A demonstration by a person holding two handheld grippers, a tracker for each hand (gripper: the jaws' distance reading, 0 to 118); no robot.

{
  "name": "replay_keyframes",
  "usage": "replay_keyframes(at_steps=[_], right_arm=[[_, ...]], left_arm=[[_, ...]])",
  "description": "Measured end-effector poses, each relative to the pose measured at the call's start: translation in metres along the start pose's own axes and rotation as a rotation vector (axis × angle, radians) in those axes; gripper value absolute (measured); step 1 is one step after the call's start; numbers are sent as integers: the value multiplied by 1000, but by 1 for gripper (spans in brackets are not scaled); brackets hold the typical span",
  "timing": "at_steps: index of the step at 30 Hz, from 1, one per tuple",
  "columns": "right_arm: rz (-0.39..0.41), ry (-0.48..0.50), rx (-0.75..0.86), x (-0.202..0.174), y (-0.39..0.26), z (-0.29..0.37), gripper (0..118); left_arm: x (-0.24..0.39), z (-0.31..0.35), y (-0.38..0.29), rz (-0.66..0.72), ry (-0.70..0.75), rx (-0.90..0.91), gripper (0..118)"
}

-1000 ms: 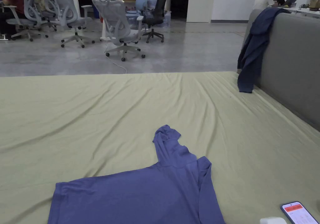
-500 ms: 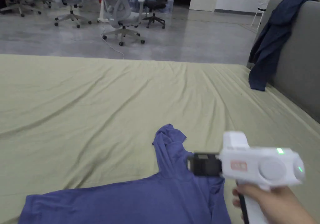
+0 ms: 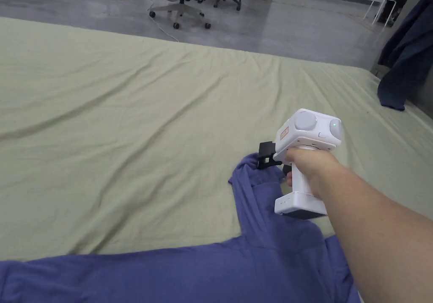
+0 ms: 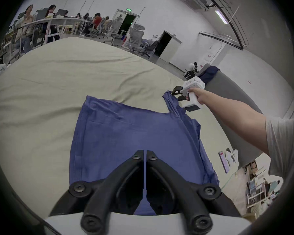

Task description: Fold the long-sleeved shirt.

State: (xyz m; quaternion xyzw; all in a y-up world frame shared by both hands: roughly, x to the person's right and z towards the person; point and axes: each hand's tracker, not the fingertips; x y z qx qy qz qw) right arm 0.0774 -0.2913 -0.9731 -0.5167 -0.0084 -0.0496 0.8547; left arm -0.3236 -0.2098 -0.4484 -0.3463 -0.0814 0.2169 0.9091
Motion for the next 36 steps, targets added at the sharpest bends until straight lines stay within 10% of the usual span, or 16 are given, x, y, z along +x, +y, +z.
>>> replay_keyframes(at_steps=[6,22,28,33,36], right_arm=[[93,-12,3,-13,-6,44,12],[518,45,11,9,-149,296,12],[303,108,-266,27,-284,239,12],[-123,135,-285,48,-343,180,14],[-205,188,-302,60,-339,186,16]], left_arm=[[9,9,5,-25,38,1,2],[54,98,-30,-36,22,16,2],[66,115,-50,-50,-2,2,2],[71,131,-53,-54,-7,13,2],[68,142,-52,-53,-1,27,2]])
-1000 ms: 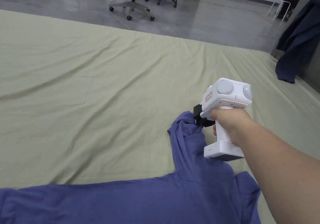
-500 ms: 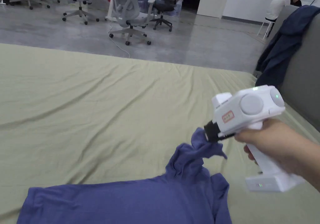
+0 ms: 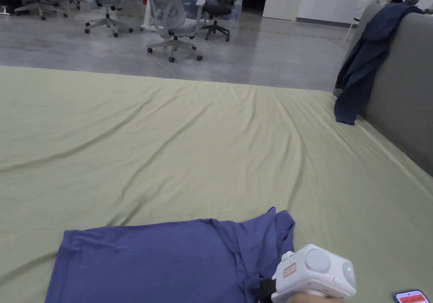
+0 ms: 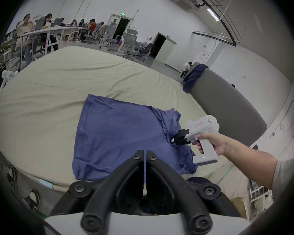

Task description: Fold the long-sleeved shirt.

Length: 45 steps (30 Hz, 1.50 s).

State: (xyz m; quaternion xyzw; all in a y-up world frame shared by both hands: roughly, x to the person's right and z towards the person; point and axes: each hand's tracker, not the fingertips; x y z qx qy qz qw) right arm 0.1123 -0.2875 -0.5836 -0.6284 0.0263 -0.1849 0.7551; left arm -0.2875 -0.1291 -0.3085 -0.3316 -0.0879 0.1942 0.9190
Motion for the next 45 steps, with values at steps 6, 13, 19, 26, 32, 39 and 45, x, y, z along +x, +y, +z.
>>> replay_keyframes(at_steps=[6,13,19,26,32,39,45], right_arm=[[-176,42,354,7,-45,97,116],[94,154,455,-6,-141,160,108],[366,-54,490,-16,-179,142,3],[346,19,481,-23,-168,134,3],[308,64,446,-22,-155,118,3],[274,20,404,-8,-147,105,3],[246,-25,388,1,-124,99,3]], left_arm=[[-7,16,-4,11,24,19,2],[-13,9,-17,62,45,-30,2],[-19,-4,-17,60,62,-58,2],[-38,-44,6,98,64,-88,23],[-96,-152,86,78,191,-7,113],[-171,-314,148,-40,400,-172,114],[-174,-362,143,-156,419,-281,95]])
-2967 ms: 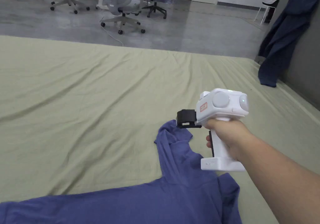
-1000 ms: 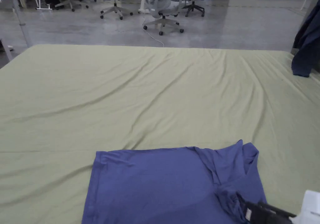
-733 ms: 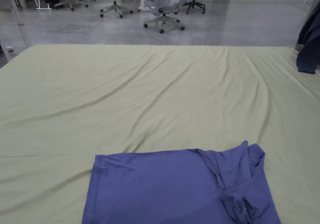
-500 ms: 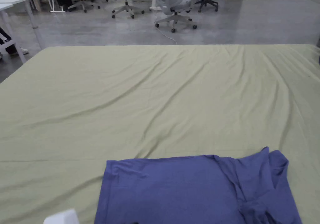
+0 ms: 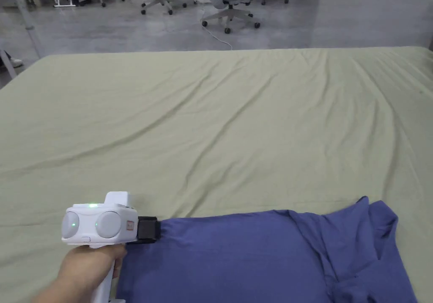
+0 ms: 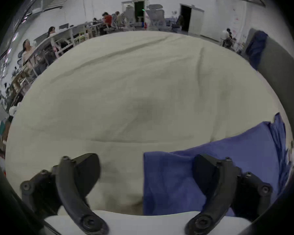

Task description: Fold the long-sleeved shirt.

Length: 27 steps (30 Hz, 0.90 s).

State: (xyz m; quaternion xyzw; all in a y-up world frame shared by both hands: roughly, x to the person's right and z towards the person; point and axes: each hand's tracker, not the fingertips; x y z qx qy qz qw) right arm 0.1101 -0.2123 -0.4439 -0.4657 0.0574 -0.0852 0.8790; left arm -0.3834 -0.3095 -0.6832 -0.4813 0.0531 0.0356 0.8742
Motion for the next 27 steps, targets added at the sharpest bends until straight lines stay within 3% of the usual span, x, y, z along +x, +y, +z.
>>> replay_keyframes(at_steps=[1,2,3,4,5,7,9,14,18,19,20,21,23,24,27], right_arm=[[10,-22,4,1,7,-4,3],[38,-55,3,2,19,-11,10],[61,-80,6,2,30,-19,40],[89,-94,41,3,45,-30,77],[103,-135,74,4,59,-43,118],[98,-141,55,12,98,-76,116],[35,-112,79,23,143,-102,117],[1,-127,-50,46,244,-187,117],[-172,-185,-265,53,274,-240,113],[-196,-165,-300,46,269,-240,106],[-195,-168,-316,44,269,-244,91],[-178,-182,-336,41,270,-245,69],[-48,-326,-326,28,271,-237,38],[-20,-333,-309,24,271,-233,13],[-82,-154,-297,25,265,-211,12]], left_arm=[[5,2,-2,-24,6,-26,87],[10,10,-6,-60,85,25,63],[15,17,-6,-100,36,73,15],[24,23,-5,-134,23,84,4],[30,27,-5,-150,7,96,4],[35,34,-1,-151,-14,92,4],[31,39,5,-113,-49,98,4],[21,62,11,-108,-52,139,4],[17,72,6,-123,-83,149,4],[17,73,4,-132,-87,150,4],[17,74,1,-144,-88,150,4],[17,74,-1,-150,-87,151,4],[13,73,-1,-156,-88,146,4],[12,74,-3,-157,-91,147,4],[5,80,-4,-110,-106,172,4]])
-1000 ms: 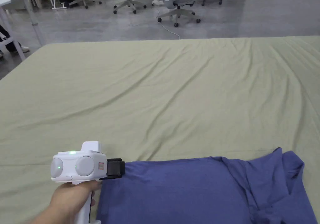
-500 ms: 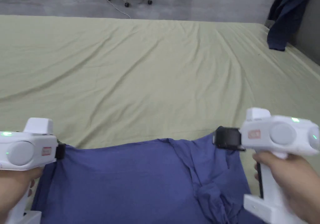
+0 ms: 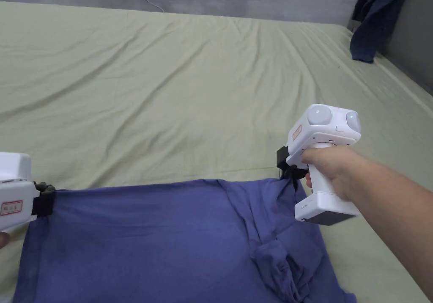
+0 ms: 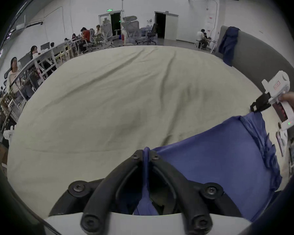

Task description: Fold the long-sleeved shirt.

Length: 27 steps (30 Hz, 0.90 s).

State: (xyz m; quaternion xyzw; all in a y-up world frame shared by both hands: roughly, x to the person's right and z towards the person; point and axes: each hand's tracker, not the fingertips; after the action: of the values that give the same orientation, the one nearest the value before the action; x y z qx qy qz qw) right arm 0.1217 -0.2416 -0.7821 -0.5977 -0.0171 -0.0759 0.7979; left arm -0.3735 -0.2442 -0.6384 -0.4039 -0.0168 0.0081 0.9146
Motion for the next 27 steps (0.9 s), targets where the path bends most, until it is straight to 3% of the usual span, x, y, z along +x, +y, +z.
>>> replay_keyframes(at_steps=[4,13,21,27], right_arm=[[56,29,94,9,-27,37,12],[211,94,274,45,-150,130,12],[377,35,168,65,-271,133,12],[425,-26,82,73,-316,117,12]], left_arm=[[-4,25,-8,57,-60,43,4],[-10,131,-60,-89,-103,69,4],[-18,172,-147,-82,-147,-92,4],[-12,183,-185,-116,-166,-171,4]])
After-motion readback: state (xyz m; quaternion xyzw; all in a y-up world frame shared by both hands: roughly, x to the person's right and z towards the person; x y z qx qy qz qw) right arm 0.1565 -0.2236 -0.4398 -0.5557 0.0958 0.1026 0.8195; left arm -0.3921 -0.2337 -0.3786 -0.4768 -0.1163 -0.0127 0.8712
